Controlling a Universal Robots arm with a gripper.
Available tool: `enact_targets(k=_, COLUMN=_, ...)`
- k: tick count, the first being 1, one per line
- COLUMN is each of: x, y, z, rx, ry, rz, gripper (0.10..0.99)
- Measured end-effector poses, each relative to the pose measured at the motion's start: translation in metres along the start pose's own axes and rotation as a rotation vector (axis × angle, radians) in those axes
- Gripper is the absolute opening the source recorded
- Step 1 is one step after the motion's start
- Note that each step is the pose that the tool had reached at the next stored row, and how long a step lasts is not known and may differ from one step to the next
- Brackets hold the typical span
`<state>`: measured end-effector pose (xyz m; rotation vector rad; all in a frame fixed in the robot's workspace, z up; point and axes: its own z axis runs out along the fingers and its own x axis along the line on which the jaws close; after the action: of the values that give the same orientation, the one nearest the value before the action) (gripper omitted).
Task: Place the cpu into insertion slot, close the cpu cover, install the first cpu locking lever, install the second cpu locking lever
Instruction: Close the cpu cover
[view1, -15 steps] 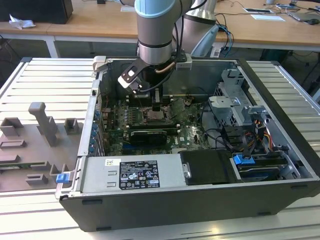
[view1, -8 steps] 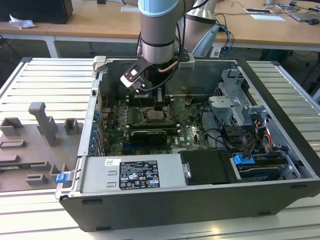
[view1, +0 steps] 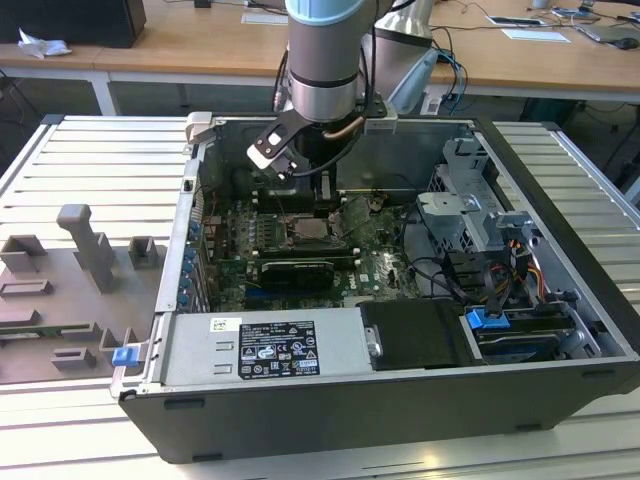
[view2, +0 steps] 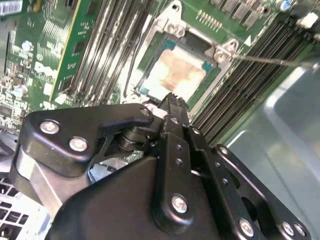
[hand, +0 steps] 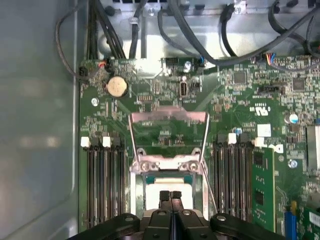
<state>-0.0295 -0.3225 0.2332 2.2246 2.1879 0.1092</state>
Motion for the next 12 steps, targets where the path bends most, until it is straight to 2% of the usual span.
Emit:
enact_targets(k=5, x=0.0001, y=0.005, z=0.0003, rx=0.0, ry=0.0, rz=0.0, gripper=0.106)
enact_targets(k=7, x=0.0003, y=0.0053, z=-0.0046, rx=0.0, ry=0.0, rz=0.0, gripper=0.106)
enact_targets(k=10, x=0.0003, y=0.007, z=-0.0053, rx=0.0, ry=0.0001, rz=0.0, gripper=0.106)
enact_targets(k=12, x=0.0004, y=0.0113, z=-0.005, rx=0.001, ry=0.0, rz=0.0, gripper=0.106)
